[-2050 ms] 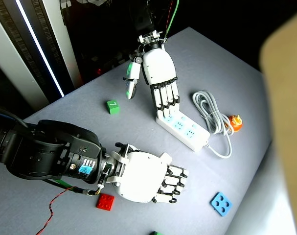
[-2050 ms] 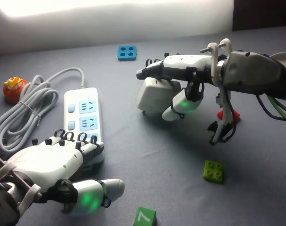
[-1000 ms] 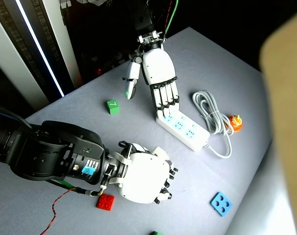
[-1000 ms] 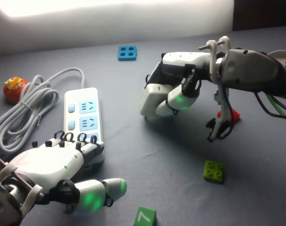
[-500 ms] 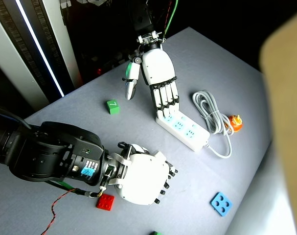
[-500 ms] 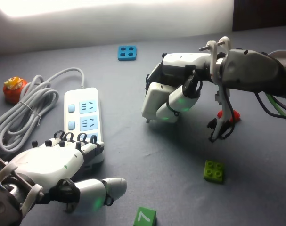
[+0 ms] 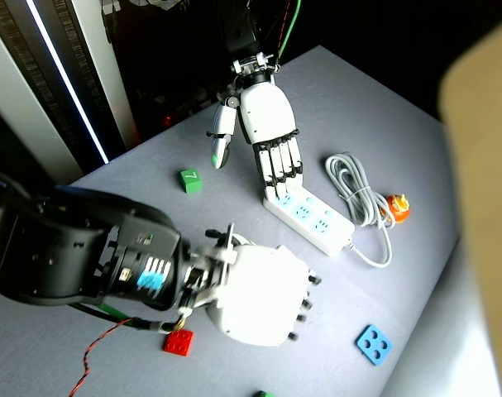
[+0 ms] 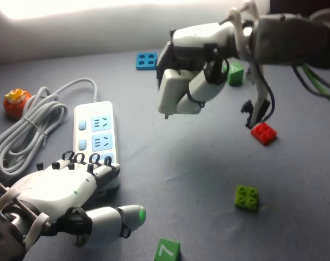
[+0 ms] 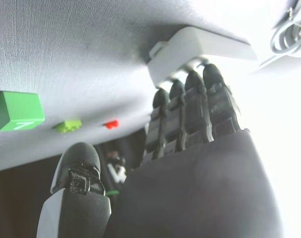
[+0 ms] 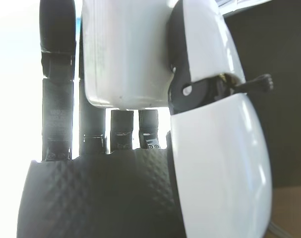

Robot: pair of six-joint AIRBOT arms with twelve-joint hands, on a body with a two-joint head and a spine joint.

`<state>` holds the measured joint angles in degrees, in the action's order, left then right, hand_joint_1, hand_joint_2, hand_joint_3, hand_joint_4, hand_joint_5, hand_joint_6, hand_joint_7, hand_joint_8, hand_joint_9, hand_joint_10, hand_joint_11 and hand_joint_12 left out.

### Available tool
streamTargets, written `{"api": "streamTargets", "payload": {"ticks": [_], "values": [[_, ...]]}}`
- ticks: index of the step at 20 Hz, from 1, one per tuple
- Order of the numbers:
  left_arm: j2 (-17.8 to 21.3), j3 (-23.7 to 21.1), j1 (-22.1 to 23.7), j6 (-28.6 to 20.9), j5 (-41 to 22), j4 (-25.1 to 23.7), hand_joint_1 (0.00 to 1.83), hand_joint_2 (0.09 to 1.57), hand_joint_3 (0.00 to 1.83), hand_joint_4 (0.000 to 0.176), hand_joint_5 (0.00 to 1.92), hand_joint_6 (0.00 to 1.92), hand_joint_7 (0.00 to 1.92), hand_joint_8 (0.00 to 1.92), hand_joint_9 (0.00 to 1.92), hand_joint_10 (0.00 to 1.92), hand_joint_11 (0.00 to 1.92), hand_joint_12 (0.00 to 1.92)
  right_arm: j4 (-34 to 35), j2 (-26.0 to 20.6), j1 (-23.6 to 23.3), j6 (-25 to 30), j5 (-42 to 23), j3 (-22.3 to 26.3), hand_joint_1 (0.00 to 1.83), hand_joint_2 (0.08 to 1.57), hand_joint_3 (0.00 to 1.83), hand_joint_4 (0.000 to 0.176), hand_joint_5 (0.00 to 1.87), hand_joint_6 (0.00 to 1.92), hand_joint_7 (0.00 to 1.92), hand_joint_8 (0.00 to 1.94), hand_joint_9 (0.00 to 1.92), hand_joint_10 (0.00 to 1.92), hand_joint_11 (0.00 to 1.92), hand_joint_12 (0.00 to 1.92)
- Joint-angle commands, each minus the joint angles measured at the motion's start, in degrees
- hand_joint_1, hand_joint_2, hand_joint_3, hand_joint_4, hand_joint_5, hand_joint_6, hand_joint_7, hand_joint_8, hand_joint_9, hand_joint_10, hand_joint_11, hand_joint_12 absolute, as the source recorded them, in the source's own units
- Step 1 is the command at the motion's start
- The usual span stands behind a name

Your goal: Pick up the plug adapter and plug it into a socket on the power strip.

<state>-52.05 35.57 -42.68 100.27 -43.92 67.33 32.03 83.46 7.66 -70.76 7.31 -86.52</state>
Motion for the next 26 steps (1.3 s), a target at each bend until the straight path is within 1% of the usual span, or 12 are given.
{"api": "streamTargets", "payload": {"ticks": [1,5,9,11,12,13,14,15,16,19,21,26], "values": [[-0.5,-0.4,-0.5,-0.5,0.4,0.0,0.0,1.23,0.0,0.0,0.15,0.0,0.17,0.0,0.14,0.0,0.0,0.26,-1.2,0.0,-2.3,0.3,-3.6,0.1,1.39,1.09,0.0,0.0,0.78,1.06,1.07,0.83,1.15,0.91,0.93,0.85],[-0.5,-0.5,-0.5,-0.7,0.4,0.0,0.0,1.23,0.0,0.0,0.15,0.0,0.18,0.0,0.15,0.0,0.0,0.28,-4.6,1.6,-7.2,1.2,0.6,-0.3,1.27,1.09,0.0,0.0,0.89,1.02,1.19,0.75,1.28,0.1,0.93,0.79],[-0.4,-0.5,-0.5,-0.7,0.4,0.0,0.0,1.22,0.0,0.0,0.13,0.0,0.17,0.01,0.15,0.01,0.0,0.24,-25.6,4.7,-9.8,19.5,5.6,-1.4,1.27,1.08,0.0,0.0,0.91,0.99,1.19,0.74,1.31,0.04,0.94,0.77],[-0.4,-0.5,-0.5,-0.6,0.5,0.0,0.0,1.23,0.0,0.0,0.16,0.01,0.19,0.01,0.16,0.01,0.0,0.27,-44.2,6.6,-10.3,39.6,8.8,-1.9,1.28,1.08,0.0,0.0,0.91,0.98,1.22,0.71,1.32,0.03,0.95,0.76],[-0.4,-0.5,-0.5,-0.6,0.5,0.0,0.0,1.23,0.0,0.0,0.18,0.01,0.19,0.0,0.16,0.0,0.0,0.3,-52.2,7.4,-10.4,47.7,9.0,-1.9,1.36,1.07,0.03,0.0,0.84,1.01,1.1,0.79,1.14,0.76,0.96,0.76],[-0.4,-0.5,-0.5,-0.6,0.5,0.0,0.0,1.23,0.0,0.0,0.16,0.0,0.16,0.0,0.13,0.0,0.0,0.27,-62.5,8.4,-10.3,57.2,9.7,-1.9,1.29,1.08,0.01,0.0,0.88,1.01,1.18,0.75,1.14,0.49,0.95,0.77],[-0.5,-0.5,-0.4,-0.6,0.5,0.0,0.0,1.23,0.0,0.0,0.14,0.0,0.16,0.0,0.13,0.0,0.0,0.25,-69.6,9.3,-10.2,63.0,10.8,-1.9,1.37,1.09,0.0,0.0,0.83,1.04,1.09,0.81,1.08,0.88,0.94,0.79],[-0.5,-0.5,-0.4,-0.6,0.5,0.0,0.0,1.22,0.0,0.0,0.14,0.0,0.16,0.0,0.13,0.0,0.0,0.25,-76.1,10.3,-10.1,67.4,12.4,-1.9,1.29,1.09,0.0,0.0,0.89,1.0,1.19,0.73,1.12,0.54,0.94,0.79],[-0.5,-0.5,-0.4,-0.5,0.5,0.0,0.0,1.22,0.0,0.0,0.14,0.0,0.17,0.0,0.14,0.01,0.0,0.25,-82.3,11.3,-9.8,71.9,14.0,-2.0,1.36,1.11,0.0,0.0,0.78,1.08,1.06,0.86,1.05,0.94,0.91,0.84],[-0.5,-0.5,-0.5,-0.3,0.5,0.0,0.0,1.23,0.0,0.0,0.14,0.0,0.18,0.0,0.15,0.01,0.0,0.26,-90.9,14.0,-9.0,79.9,15.4,-2.3,1.28,1.07,0.0,0.0,0.91,0.97,1.24,0.67,1.27,0.17,0.95,0.77],[-0.5,-0.5,-0.5,-0.3,0.5,0.0,0.0,1.22,0.0,0.0,0.17,0.01,0.19,0.0,0.17,0.01,0.0,0.32,-91.8,15.5,-8.7,82.0,16.1,-2.8,1.37,1.11,0.01,0.0,0.76,1.1,1.02,0.92,1.05,1.0,0.94,0.78],[-0.5,-0.5,-0.6,-0.3,0.6,0.0,0.0,1.22,0.0,0.0,0.15,0.0,0.18,0.0,0.15,0.0,0.0,0.27,-95.1,20.1,-7.6,86.1,18.0,-5.4,1.38,1.12,0.0,0.0,0.73,1.12,1.02,0.94,1.04,1.03,0.94,0.84]]}}
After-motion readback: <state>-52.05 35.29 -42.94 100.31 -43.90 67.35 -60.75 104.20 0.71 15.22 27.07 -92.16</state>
